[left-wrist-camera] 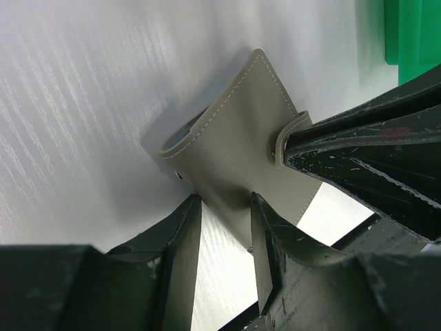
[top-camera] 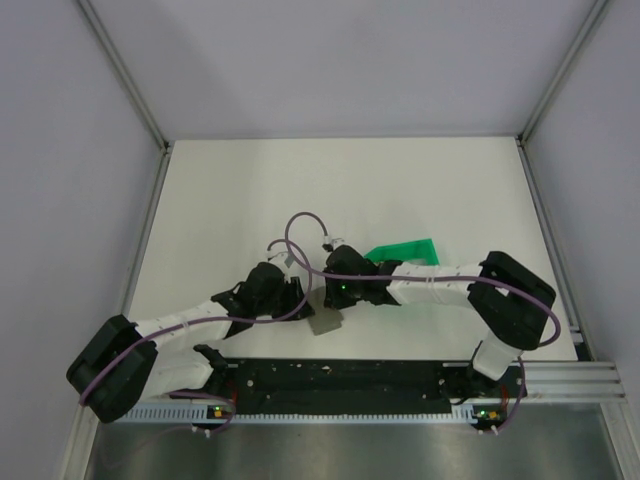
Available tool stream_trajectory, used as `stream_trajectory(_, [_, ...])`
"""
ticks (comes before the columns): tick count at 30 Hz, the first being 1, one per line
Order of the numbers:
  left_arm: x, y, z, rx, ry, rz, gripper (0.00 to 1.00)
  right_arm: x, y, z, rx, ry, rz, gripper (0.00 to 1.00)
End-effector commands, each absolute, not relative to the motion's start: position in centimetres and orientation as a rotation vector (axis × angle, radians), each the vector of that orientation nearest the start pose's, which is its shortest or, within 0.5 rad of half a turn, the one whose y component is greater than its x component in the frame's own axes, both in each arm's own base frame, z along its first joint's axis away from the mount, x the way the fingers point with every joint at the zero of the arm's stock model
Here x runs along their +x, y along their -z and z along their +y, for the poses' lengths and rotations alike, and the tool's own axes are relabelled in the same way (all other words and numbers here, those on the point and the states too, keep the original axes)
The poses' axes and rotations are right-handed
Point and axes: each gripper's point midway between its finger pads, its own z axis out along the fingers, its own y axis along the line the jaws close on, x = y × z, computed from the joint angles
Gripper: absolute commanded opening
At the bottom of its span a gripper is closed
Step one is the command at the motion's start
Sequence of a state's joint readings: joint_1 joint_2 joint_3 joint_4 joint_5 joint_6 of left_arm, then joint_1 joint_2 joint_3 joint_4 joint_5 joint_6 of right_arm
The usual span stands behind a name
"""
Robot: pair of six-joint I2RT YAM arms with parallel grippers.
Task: Put the credit cards into the card holder
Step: Close the card holder at the center of the board.
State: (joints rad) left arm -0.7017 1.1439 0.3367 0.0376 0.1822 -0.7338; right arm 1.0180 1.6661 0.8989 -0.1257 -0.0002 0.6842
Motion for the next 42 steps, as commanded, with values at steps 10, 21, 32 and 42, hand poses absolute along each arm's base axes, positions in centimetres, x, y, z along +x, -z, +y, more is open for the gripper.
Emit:
stream_trajectory(10, [18.0, -4.1, -23.5, 0.067, 0.933, 2.448, 0.39, 17.1, 0.5, 32.1, -0.524, -0.455, 2.751, 0.04])
stream_trajectory(21, [18.1, -4.1, -23.4, 0.057, 0.937, 2.443, 0.38, 16.4, 3.3, 30.0, -0.602, -0.236, 2.855, 0.02])
stream_trajectory(32, [18.0, -4.1, -23.4, 0.055, 0.943, 2.438, 0.38, 15.2, 5.4, 27.9, -0.658, -0.095, 2.926, 0.01])
stream_trajectory(42, [18.1, -4.3, -23.5, 0.056, 0.954, 2.425, 0.38, 14.4, 7.6, 26.4, -0.715, 0.038, 2.980, 0.01])
